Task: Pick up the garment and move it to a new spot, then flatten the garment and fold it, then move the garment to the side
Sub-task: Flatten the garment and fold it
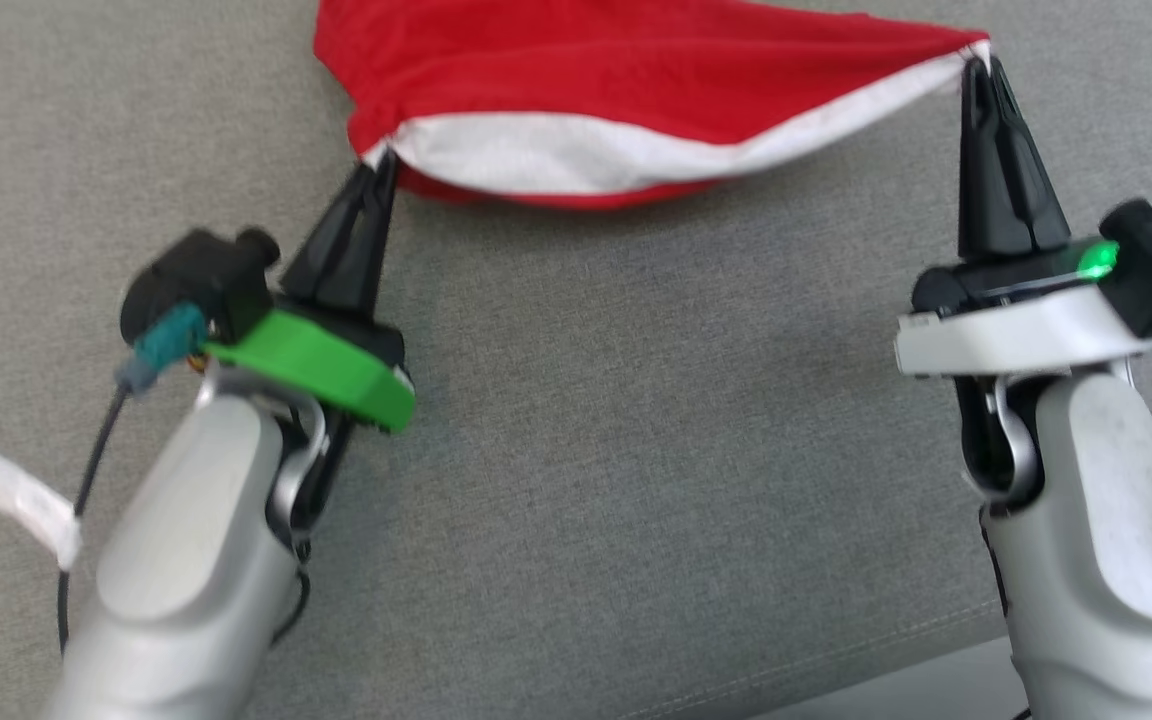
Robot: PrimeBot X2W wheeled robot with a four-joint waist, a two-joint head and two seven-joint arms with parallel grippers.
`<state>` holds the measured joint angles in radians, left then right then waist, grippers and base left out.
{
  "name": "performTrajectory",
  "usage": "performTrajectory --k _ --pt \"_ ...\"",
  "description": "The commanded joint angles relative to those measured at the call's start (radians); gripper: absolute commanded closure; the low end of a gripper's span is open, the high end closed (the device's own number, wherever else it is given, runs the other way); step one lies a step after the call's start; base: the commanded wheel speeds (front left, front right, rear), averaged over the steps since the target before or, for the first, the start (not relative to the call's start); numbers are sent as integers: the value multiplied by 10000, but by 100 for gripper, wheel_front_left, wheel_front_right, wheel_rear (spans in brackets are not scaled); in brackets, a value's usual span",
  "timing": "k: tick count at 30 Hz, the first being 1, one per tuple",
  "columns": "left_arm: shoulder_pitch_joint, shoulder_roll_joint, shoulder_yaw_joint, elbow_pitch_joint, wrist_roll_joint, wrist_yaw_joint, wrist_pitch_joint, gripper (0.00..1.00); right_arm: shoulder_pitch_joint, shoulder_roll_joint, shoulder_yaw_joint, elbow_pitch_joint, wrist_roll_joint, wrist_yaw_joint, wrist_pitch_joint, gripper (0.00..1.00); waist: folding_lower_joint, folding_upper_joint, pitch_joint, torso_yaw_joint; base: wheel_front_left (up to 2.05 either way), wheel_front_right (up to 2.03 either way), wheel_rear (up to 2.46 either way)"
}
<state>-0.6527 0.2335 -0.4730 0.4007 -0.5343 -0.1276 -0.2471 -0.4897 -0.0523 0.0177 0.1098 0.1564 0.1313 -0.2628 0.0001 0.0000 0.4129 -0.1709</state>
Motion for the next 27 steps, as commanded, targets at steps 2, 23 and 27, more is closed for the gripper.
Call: performTrajectory --k 2,23,27 --pt "980 97 83 -742 -44 154 -109 100 758 -9 -71 -497 82 -12 -28 100 -1 0 -855 100 0 0 0" --pt "7213 256 -88 -5980 -560 2009 337 100 5942 18 -843 -3696 139 -12 -27 100 -1 0 -2602 344 0 0 0" --pt "6956 6 -304 -5452 -677 1868 392 100 5500 10 -1016 -2546 267 -12 -29 100 -1 0 -2393 474 0 0 0"
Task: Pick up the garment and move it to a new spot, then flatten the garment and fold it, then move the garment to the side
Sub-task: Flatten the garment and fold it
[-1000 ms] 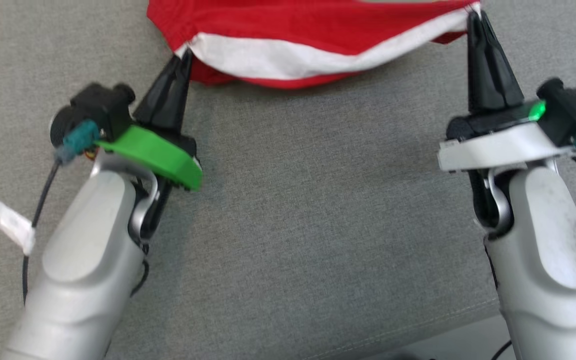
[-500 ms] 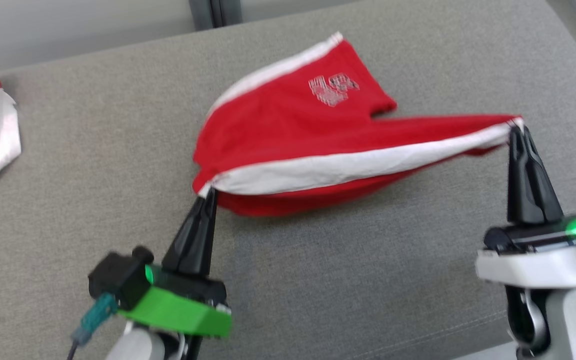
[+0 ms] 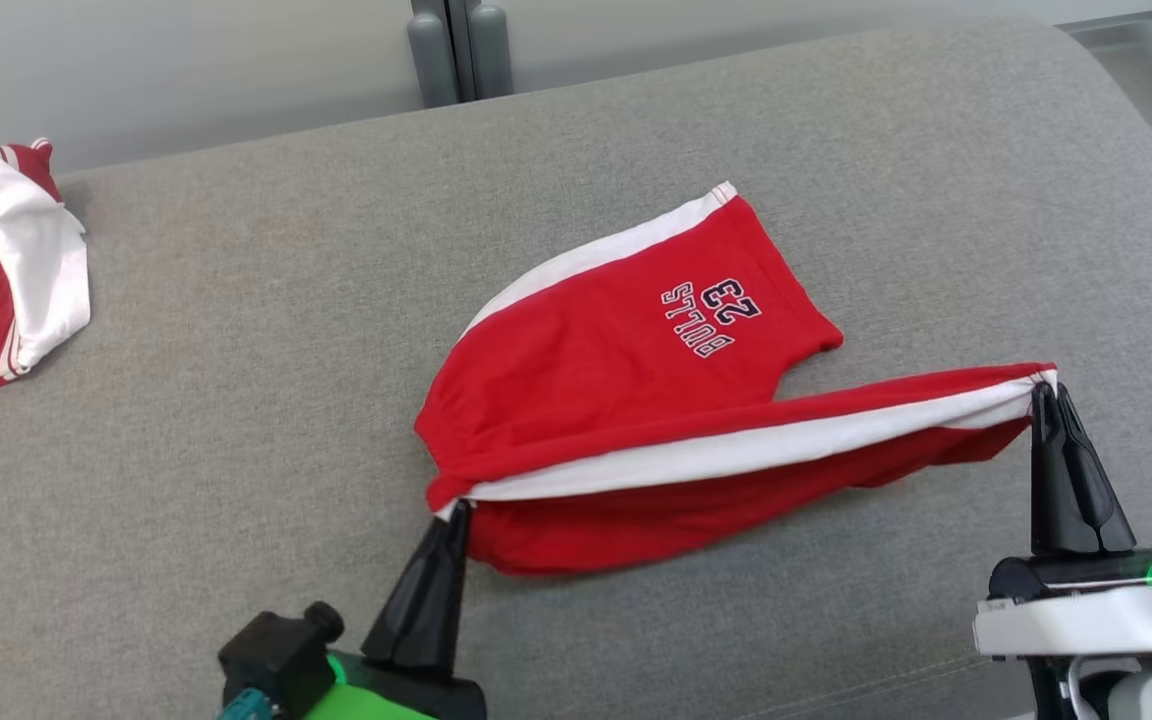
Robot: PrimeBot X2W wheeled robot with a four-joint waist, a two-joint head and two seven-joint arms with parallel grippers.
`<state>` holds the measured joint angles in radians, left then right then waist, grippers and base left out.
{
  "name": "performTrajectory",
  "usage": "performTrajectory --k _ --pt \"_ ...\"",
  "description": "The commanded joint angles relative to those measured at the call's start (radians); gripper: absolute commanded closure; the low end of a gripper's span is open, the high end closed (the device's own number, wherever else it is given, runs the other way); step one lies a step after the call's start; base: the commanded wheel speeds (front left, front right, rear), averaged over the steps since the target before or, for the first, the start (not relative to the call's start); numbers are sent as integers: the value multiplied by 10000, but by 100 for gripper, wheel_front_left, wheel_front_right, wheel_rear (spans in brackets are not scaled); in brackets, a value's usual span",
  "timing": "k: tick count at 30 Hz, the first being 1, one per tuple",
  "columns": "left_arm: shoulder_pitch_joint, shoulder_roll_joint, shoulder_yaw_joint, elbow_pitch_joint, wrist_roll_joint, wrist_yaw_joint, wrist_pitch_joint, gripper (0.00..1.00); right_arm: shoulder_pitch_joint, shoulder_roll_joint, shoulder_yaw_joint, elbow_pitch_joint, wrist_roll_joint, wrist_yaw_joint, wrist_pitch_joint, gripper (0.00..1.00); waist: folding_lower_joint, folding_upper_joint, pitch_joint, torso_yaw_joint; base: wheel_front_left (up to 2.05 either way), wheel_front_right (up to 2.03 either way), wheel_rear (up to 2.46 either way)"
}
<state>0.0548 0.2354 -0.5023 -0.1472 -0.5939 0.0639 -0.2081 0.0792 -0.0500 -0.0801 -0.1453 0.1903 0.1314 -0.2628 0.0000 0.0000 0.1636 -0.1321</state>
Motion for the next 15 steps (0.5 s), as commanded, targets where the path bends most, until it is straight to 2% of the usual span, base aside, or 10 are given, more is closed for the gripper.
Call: performTrajectory --k 1,7,15 --pt "-201 -82 -59 201 -104 -76 43 100 -342 -9 -71 277 -79 -14 -29 100 0 0 153 128 0 0 0" --pt "-960 -682 -156 1410 -680 -362 315 100 -1619 -20 -5 1933 -202 -12 -29 100 0 0 653 467 0 0 0" --pt "-3052 -1264 72 3205 -1145 -491 932 100 -4493 -759 632 4594 -261 -14 -27 100 0 0 1329 926 0 0 0"
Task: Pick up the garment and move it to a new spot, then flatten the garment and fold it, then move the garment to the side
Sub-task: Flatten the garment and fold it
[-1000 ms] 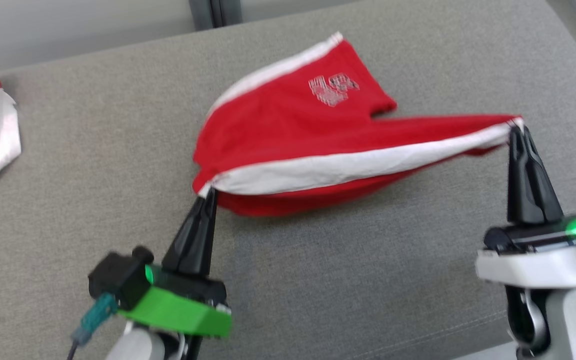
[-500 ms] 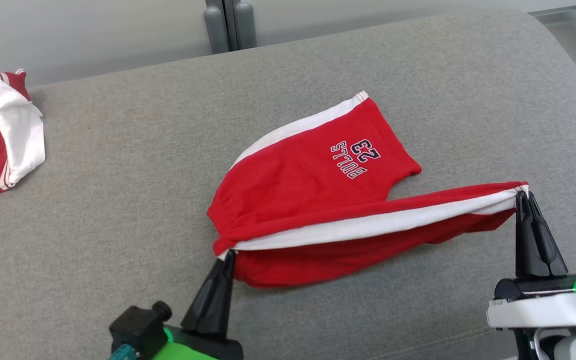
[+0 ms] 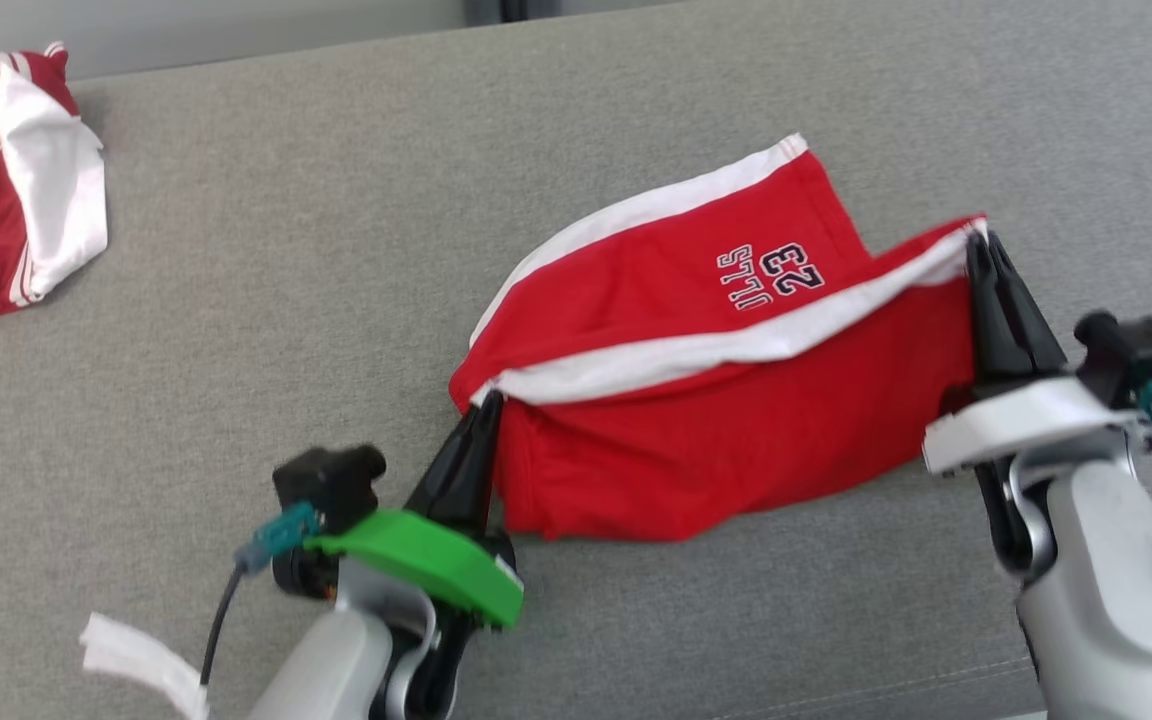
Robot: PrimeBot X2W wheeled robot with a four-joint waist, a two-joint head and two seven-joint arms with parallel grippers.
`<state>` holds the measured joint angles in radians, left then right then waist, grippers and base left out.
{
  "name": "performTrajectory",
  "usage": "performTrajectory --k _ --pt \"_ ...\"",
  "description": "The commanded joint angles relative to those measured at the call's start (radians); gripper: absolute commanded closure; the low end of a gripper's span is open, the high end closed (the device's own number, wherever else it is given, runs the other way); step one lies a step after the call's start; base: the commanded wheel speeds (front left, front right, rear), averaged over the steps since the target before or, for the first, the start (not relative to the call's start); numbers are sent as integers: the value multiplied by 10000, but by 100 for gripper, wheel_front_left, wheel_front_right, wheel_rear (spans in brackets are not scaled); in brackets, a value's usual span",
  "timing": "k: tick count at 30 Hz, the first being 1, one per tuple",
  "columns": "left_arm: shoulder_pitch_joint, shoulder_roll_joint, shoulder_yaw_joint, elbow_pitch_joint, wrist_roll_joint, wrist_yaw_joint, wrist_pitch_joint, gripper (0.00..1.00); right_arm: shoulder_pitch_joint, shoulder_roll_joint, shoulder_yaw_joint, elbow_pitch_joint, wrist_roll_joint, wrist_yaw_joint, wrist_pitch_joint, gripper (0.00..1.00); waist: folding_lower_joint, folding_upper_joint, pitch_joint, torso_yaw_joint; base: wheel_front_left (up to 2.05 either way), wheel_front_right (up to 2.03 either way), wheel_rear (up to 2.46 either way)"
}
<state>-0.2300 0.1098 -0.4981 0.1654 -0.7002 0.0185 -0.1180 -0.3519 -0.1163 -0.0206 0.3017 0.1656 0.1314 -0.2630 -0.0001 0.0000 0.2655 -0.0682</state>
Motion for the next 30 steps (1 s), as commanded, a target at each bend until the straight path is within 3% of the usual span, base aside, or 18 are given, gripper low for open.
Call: performTrajectory --k 1,10,25,26,27,28,30 --pt "-415 -45 64 260 -115 -59 78 100 -447 -154 114 401 -7 -14 -26 100 1 0 374 336 0 0 0" --pt "-2410 -428 232 2074 -550 -182 64 100 -3334 -774 720 3551 78 -14 -26 100 1 0 1164 905 0 0 0" --pt "-3378 -567 -103 3223 -1053 -347 -641 100 -5537 -1124 1993 6315 514 -14 -27 100 1 0 1484 1145 0 0 0" --pt "-3403 -568 -122 3252 -1073 -333 -704 76 -5651 -1151 2045 6476 530 -14 -27 89 1 0 1478 1157 0 0 0" --pt "-3414 -569 -139 3263 -1074 -325 -745 43 -5736 -1175 2071 6576 550 -14 -27 63 1 0 1474 1167 0 0 0" --pt "-3416 -569 -160 3269 -1058 -306 -820 0 -5813 -1212 2068 6736 576 -14 -27 0 1 0 1458 1182 0 0 0" --pt "-3414 -572 -232 3267 -1033 -267 -904 0 -5953 -1269 2128 6911 621 -14 -27 0 1 0 1412 1213 0 0 0"
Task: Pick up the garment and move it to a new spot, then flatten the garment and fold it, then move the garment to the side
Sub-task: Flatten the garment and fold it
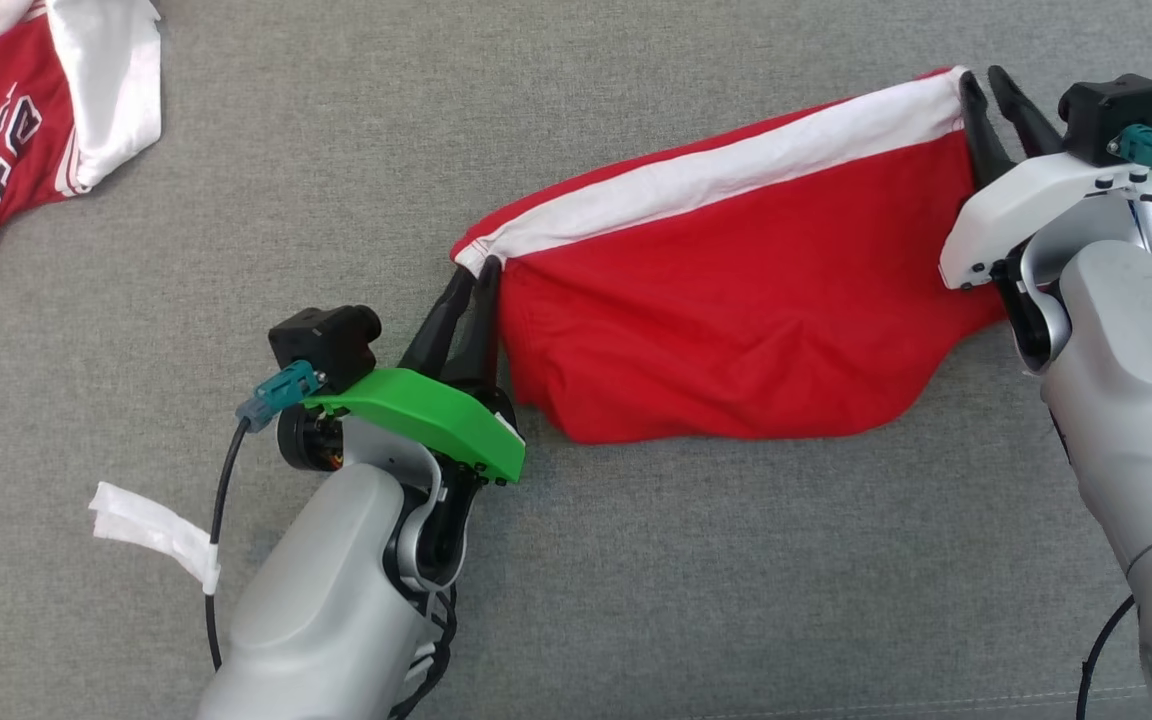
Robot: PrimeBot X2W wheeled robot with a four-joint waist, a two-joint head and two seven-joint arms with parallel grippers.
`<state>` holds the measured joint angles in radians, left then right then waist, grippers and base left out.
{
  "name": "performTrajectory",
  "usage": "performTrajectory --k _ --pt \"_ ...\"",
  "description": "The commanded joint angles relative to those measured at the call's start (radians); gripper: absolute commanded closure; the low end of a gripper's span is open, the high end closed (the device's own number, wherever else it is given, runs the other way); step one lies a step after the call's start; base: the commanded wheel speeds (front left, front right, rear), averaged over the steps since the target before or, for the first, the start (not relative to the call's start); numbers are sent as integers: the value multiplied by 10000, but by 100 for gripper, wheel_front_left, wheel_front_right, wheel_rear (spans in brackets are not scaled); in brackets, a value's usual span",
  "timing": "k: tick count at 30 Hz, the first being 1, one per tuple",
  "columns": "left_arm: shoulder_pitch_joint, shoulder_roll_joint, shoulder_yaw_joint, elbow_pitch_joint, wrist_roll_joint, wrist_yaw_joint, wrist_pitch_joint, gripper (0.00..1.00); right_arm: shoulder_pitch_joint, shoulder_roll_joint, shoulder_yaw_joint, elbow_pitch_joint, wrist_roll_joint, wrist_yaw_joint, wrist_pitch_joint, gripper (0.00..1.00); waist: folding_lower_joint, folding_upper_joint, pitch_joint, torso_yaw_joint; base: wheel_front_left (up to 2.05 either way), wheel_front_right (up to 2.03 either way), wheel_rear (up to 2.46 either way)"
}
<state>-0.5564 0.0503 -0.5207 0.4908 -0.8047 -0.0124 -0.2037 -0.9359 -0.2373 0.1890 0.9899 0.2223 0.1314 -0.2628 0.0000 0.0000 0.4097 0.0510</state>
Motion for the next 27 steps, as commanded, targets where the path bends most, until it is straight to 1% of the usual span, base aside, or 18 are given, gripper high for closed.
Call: performTrajectory --k 1,4,9,12,16,19,22,27 --pt "-147 21 -49 -14 76 44 -101 0 -169 -94 42 65 61 -14 -29 0 0 0 -55 32 0 0 0" --pt "7 94 -131 -157 363 120 -286 0 -119 -200 17 23 124 -14 -29 0 0 0 -184 44 0 0 0" --pt "554 550 -132 -715 1113 411 -547 0 215 -426 111 12 284 -14 -29 0 0 0 -521 42 0 0 0" --pt "1001 793 64 -1265 1453 576 -608 0 358 -613 244 61 491 -14 -29 0 0 0 -802 22 0 0 0" --pt "1756 968 651 -2229 1734 720 -621 0 657 -889 540 305 820 -14 -12 0 0 0 -1299 12 0 0 0" --pt "2420 1035 1067 -2891 2060 853 -615 0 772 -1125 934 567 1149 -14 280 0 0 0 -1692 60 0 0 0" --pt "2902 1040 1368 -3316 2268 939 -618 0 985 -1227 1308 710 1553 -14 746 0 0 0 -1982 122 0 0 0" --pt "3510 1019 1629 -3685 2643 1024 -620 0 1296 -1293 1894 643 2673 -14 2031 0 0 0 -2134 335 0 0 0"
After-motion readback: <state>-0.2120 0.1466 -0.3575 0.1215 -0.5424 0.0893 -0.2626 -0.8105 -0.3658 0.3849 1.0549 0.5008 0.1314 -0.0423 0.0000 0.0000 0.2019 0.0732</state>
